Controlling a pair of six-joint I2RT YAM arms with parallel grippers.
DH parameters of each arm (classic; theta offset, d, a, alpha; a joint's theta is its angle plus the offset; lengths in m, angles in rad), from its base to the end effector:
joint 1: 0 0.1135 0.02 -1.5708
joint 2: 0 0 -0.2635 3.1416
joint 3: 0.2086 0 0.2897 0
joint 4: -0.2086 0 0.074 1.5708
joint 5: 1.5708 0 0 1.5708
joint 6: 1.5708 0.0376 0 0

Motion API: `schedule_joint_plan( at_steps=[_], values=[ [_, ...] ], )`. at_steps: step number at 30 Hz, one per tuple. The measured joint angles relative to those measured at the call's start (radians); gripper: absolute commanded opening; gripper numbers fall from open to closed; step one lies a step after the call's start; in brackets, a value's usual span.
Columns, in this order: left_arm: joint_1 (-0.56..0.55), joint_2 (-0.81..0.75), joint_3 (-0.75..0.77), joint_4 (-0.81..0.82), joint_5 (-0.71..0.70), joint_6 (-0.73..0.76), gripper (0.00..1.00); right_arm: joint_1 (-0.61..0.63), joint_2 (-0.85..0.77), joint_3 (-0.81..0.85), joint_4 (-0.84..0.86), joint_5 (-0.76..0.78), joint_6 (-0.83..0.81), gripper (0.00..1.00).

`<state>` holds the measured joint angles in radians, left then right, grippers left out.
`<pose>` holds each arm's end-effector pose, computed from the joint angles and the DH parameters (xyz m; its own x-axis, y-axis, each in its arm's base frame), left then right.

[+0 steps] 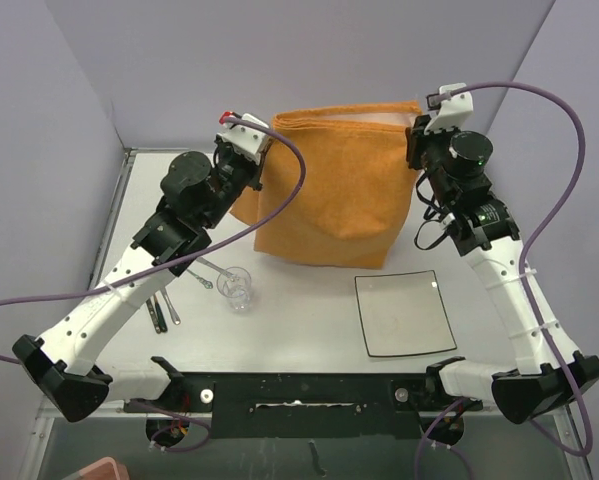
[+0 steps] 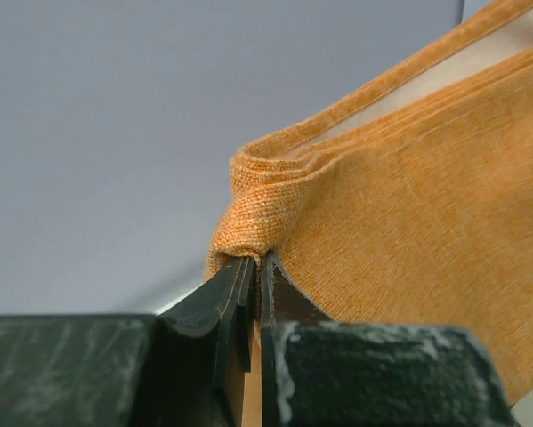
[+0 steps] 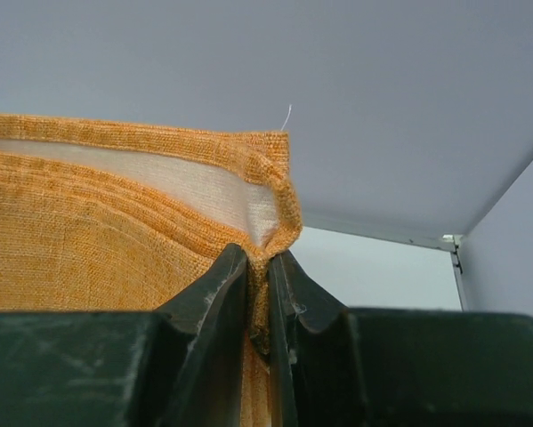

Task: Set the dinner table for one person
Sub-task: Flatten out the napkin at the center of the board.

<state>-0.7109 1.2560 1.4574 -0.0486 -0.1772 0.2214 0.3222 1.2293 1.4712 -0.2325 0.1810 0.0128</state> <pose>0.2421 -0.1998 0.4964 0.2246 0.0919 -0.9701 0.4725 0.8604 0.1909 0.2901 0.0897 0.4890 0.0071 0.0157 -0.9999 -0.1408 0.9899 0.0145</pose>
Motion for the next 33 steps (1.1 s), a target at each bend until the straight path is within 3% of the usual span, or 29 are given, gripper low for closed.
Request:
schedule_joint_plan(
  at_steps=[6, 11, 22, 33],
  values=[
    [0.116, 0.001, -0.14, 0.004, 0.022, -0.066, 0.0, 0.0, 0.001, -0.083, -0.029, -0.013, 0.049, 0.0],
    [0.161, -0.005, -0.159, -0.001, 0.013, -0.089, 0.0, 0.008, 0.0, -0.104, -0.058, -0.037, 0.063, 0.0],
    [0.155, -0.062, -0.122, -0.129, -0.027, -0.14, 0.0, 0.044, -0.007, -0.117, -0.067, -0.042, 0.03, 0.0],
    [0.027, -0.188, -0.098, -0.356, -0.289, -0.238, 0.0, 0.061, -0.018, -0.127, -0.068, -0.068, 0.038, 0.0]
  ],
)
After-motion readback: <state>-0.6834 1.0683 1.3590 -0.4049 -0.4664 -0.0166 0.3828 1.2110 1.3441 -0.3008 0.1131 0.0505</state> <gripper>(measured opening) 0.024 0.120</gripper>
